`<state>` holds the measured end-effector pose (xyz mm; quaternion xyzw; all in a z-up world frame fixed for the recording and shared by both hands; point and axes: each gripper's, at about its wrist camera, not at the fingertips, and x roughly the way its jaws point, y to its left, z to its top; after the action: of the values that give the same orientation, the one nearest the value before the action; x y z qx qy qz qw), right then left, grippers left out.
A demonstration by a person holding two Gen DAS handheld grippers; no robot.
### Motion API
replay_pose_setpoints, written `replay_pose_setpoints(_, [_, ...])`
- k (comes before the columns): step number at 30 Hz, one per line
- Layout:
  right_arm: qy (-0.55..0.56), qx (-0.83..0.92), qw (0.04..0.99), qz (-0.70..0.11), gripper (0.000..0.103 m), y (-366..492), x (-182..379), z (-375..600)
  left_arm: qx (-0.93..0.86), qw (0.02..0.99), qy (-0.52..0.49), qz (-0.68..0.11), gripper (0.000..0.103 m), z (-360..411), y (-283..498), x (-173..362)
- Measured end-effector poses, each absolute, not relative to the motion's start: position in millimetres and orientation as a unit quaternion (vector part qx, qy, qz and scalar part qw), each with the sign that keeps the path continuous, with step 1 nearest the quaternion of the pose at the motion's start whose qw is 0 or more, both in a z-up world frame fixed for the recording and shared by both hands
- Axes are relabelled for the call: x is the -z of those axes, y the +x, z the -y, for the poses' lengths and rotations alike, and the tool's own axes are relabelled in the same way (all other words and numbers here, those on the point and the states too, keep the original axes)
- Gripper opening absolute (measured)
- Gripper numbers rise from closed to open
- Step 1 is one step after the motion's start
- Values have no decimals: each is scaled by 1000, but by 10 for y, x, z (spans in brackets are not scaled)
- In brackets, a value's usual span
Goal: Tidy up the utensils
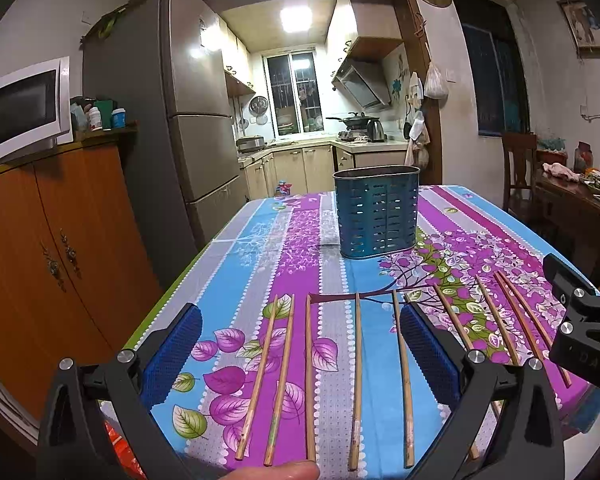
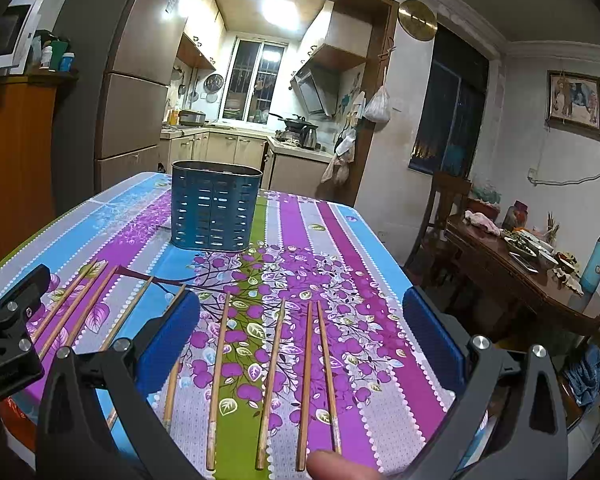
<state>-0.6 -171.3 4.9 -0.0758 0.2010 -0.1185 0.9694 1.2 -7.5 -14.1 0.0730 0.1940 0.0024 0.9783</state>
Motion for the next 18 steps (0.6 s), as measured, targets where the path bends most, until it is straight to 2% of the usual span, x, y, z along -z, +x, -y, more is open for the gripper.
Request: replay_pose_setpoints(18, [-79,119,968,-206,98,31,-35,1682,-4,977,74,-199,99,58,16,173])
